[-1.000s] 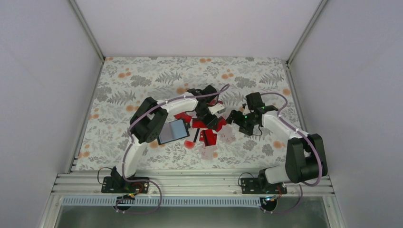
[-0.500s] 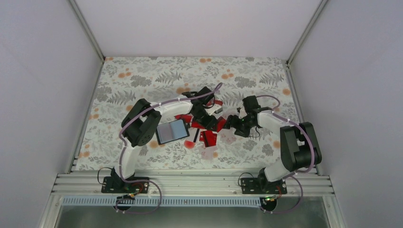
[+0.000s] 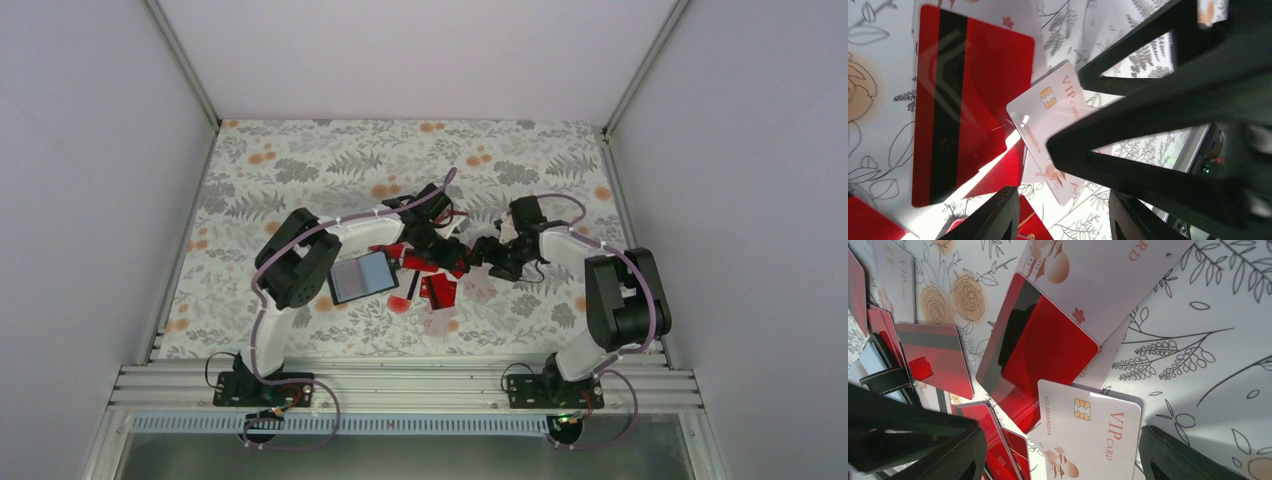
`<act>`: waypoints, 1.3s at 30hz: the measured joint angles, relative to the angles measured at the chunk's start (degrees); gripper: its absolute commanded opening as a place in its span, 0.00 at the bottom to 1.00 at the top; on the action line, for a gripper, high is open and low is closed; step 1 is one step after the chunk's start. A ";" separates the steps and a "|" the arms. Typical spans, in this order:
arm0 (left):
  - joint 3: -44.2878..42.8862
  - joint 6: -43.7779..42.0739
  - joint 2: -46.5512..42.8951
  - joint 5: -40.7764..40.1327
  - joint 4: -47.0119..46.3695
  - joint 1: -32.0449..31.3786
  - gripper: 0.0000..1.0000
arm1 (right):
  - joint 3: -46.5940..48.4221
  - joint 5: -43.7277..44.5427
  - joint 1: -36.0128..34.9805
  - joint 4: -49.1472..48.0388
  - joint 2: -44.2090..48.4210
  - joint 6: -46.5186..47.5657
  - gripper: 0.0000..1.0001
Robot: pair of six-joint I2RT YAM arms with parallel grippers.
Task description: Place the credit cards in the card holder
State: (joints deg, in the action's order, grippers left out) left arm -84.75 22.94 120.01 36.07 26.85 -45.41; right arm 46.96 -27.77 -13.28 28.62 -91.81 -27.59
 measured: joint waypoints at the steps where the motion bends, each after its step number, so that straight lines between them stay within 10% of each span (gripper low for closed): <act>1: 0.00 0.98 0.70 0.42 -0.31 0.00 0.49 | -0.17 -0.20 0.09 -0.39 0.00 0.02 0.77; 39: 2.62 17.35 5.99 10.99 -7.52 -0.13 0.40 | -7.52 -12.90 2.60 -16.22 -1.42 1.11 0.67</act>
State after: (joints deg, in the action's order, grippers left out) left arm -82.13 40.29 125.99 47.07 19.33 -45.54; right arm 39.44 -40.66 -10.68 12.40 -93.23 -26.48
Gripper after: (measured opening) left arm 0.376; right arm 0.674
